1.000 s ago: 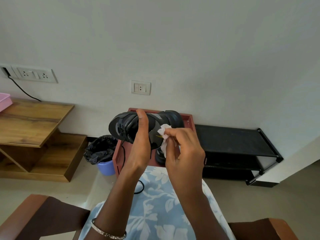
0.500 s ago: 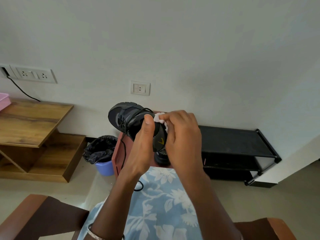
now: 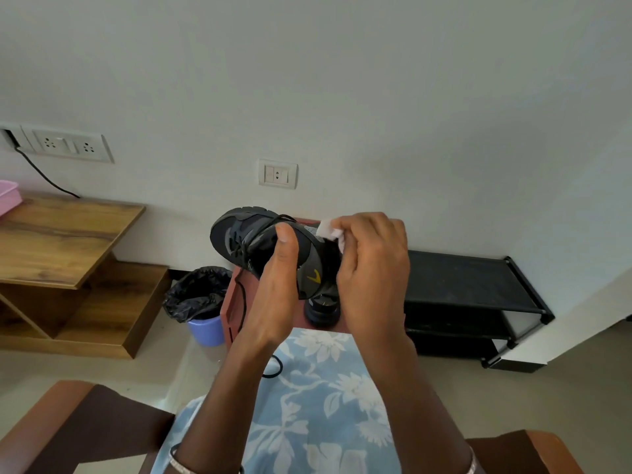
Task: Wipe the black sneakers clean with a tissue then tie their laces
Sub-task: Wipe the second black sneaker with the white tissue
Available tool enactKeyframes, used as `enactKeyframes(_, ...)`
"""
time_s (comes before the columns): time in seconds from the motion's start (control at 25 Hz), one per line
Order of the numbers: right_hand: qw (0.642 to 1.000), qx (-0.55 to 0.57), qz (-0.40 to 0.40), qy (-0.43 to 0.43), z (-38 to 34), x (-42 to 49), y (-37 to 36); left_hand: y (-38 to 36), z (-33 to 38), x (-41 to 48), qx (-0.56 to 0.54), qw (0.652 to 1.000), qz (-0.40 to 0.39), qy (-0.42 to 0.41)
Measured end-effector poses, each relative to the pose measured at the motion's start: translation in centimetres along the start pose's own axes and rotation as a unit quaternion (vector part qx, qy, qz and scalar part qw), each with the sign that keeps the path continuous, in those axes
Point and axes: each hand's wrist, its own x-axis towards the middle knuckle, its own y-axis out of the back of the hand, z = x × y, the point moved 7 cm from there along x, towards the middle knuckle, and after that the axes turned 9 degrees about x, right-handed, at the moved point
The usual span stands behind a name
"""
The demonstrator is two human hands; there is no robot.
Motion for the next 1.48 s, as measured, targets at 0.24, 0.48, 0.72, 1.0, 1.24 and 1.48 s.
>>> enactKeyframes(0.24,0.998,0.0,0.061,0.018,0.1,-5.7,1.6,0.9,0.1,0.3,-0.03,0.999,0.024,0.017)
enactKeyframes(0.48,0.999,-0.005,0.03,-0.033,0.8,-1.2,1.3,0.4,0.0,0.3,0.018,1.0,0.006,0.01)
enactKeyframes(0.72,0.994,0.105,0.012,-0.033,1.8,-1.8,1.3,1.7,-1.1,1.1,-0.065,0.995,0.052,0.052)
enactKeyframes(1.0,0.994,0.079,0.079,-0.01,2.1,-5.4,1.4,1.6,-0.4,1.9,-0.078,0.993,0.02,0.083)
enactKeyframes(1.24,0.998,0.06,0.013,0.003,2.0,0.3,-0.5,0.5,0.3,2.2,0.013,0.988,-0.121,0.094)
enactKeyframes(1.48,0.996,0.065,0.064,-0.006,1.6,-4.4,0.0,0.8,0.6,2.0,-0.043,0.987,-0.119,0.101)
